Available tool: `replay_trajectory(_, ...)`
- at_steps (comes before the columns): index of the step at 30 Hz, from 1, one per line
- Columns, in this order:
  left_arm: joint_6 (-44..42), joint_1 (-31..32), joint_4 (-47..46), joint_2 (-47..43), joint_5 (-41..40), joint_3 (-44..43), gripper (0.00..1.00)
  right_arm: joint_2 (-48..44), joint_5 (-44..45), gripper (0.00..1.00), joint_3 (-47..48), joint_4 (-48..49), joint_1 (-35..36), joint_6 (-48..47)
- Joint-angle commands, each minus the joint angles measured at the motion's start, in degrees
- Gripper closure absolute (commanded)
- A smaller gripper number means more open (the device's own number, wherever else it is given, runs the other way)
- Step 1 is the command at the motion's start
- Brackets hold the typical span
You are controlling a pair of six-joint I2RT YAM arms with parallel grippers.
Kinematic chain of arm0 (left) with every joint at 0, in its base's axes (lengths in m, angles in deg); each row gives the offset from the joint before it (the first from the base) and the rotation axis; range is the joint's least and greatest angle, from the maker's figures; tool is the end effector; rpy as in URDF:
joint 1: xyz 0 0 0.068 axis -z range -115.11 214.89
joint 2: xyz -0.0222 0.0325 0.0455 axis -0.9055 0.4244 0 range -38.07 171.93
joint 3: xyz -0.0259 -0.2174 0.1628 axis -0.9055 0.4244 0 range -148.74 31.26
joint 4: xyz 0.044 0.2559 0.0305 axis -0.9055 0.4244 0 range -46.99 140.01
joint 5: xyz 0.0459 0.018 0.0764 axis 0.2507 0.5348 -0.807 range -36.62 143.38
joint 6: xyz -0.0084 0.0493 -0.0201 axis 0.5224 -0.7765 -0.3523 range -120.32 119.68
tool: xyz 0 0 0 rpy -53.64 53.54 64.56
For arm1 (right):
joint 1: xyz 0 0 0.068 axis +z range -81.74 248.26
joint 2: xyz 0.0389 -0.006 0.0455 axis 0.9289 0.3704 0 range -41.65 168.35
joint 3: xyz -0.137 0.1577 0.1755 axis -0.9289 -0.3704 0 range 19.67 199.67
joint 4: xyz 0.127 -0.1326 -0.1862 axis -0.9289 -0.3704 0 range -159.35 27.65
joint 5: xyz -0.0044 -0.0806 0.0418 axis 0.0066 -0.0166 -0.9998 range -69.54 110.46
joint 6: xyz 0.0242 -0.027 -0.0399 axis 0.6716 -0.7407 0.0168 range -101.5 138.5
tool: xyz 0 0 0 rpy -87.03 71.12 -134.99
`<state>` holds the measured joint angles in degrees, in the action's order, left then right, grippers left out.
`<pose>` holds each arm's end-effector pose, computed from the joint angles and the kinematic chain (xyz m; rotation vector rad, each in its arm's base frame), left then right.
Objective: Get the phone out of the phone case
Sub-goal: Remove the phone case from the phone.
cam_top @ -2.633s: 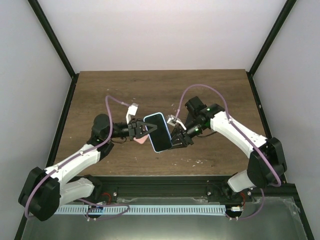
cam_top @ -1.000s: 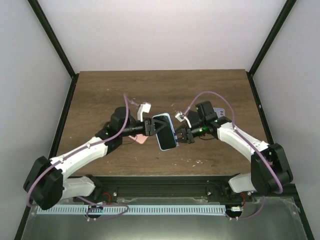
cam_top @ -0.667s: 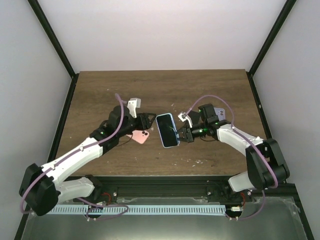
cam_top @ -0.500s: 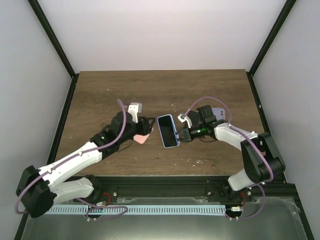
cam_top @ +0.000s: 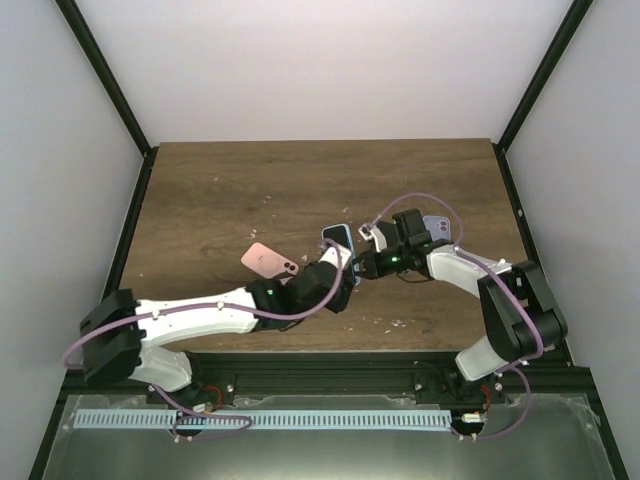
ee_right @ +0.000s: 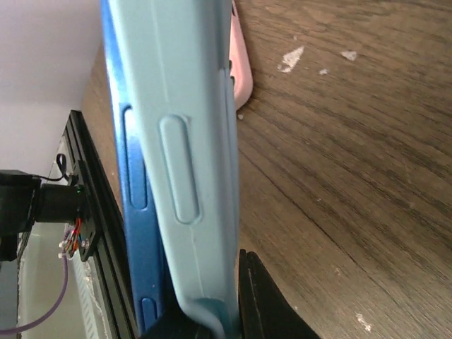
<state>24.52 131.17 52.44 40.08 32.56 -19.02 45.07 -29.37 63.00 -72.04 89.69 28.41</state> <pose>0.1304 -0.2658 0.2454 0.5932 2.1361 -0.4969 0.2529 0.1285 0.1748 -0.6228 2.3959 1.3146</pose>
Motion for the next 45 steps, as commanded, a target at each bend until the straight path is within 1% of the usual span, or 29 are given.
replay_trajectory(1, -2.2, 2.4, 5.7, 6.2, -5.7, -5.7, 0.39, 1.8, 0.9, 0.99, 1.2, 2.9, -0.4, 2.5)
replay_trajectory(5, -1.9, 3.6, 6.9, 8.6, -8.8, -6.8, 0.35, 3.7, 3.4, 0.99, 1.6, 2.5, -0.4, 4.4)
replay_trajectory(8, -1.7, 3.5, 5.7, 9.9, -10.4, -6.3, 0.32, 4.6, 5.5, 0.99, 2.3, 1.5, -0.4, 5.7)
replay_trajectory(16, -4.4, 3.6, 6.7, 17.1, -12.8, -11.0, 0.31, 6.5, 7.5, 0.99, 3.9, -1.0, -0.4, 9.3)
replay_trajectory(21, -4.7, 3.5, 6.1, 19.9, -13.8, -12.0, 0.34, 7.0, 7.0, 0.99, 4.8, -2.5, -0.4, 10.6)
replay_trajectory(27, -5.4, 3.6, 6.5, 22.9, -14.4, -13.3, 0.36, 7.2, 6.8, 0.99, 5.2, -3.0, -0.4, 10.9)
replay_trajectory(33, -5.2, 3.6, 7.7, 25.3, -17.7, -13.8, 0.38, 7.8, 5.8, 0.99, 5.8, -3.8, -0.5, 11.0)
replay_trajectory(40, -7.2, 3.5, 7.8, 28.0, -19.5, -14.6, 0.37, 8.0, 4.0, 0.99, 6.1, -4.2, -0.6, 11.2)
replay_trajectory(45, -8.4, 3.5, 7.3, 29.3, -21.7, -15.2, 0.36, 8.8, -0.1, 0.99, 6.3, -4.4, -1.0, 11.6)
